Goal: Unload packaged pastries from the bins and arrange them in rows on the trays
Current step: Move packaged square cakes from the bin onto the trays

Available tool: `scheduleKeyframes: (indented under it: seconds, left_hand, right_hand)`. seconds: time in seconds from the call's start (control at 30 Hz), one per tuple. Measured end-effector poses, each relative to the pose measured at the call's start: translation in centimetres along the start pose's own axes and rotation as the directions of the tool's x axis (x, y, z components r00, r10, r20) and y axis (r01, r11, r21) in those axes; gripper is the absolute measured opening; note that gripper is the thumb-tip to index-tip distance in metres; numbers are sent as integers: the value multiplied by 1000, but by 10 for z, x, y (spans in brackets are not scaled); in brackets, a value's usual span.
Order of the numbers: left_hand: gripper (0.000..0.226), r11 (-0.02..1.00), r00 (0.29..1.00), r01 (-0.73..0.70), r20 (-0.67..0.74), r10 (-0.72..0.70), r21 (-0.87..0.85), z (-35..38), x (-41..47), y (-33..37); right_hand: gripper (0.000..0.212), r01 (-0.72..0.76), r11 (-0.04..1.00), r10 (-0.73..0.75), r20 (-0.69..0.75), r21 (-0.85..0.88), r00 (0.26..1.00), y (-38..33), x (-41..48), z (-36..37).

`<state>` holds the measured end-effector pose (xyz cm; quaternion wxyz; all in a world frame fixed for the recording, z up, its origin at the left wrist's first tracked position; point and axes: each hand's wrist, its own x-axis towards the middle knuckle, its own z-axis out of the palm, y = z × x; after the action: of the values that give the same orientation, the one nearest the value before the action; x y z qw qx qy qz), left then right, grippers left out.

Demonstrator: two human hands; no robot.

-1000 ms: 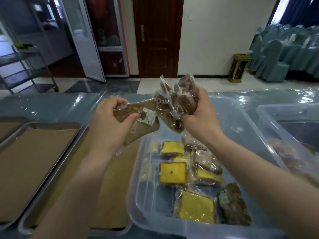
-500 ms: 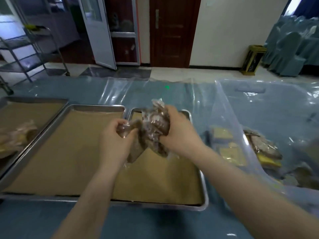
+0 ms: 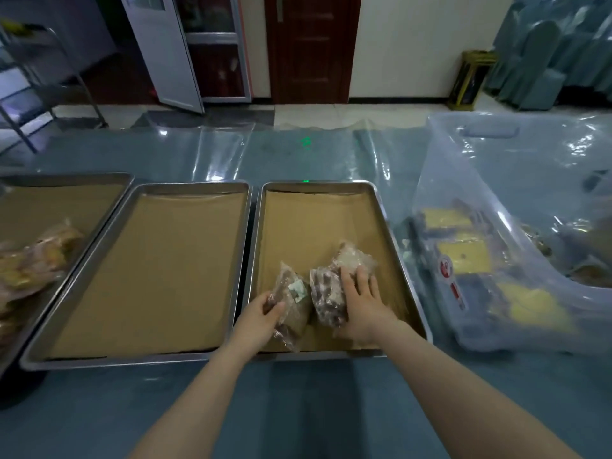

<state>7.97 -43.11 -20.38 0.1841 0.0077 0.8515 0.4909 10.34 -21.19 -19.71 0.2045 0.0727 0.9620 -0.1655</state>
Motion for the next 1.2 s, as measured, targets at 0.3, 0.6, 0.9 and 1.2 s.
scheduleKeyframes:
  seconds: [0.3,0.6,0.9,1.2]
  left_hand:
    - [66,864,963,-243,3,269,440,-34,-13,72]
    - [65,635,759,-527,-23,651,564,-58,-21,183]
    - [62,529,639,-589,-48,768,611,-25,-35,250]
    - [55,555,608,-659,-76,790,508,90,-33,314]
  right_hand:
    - [85,166,984,-147,-234,63,961,-26,-10,-51]
    - [54,433,902,-367,-527,1,766,-61,-38,-147]
    - [40,438,895,-374,-672,-80,639,-3,-83,-239]
    - [34,176,962,-265,-569,-207,778,178,-81,-284]
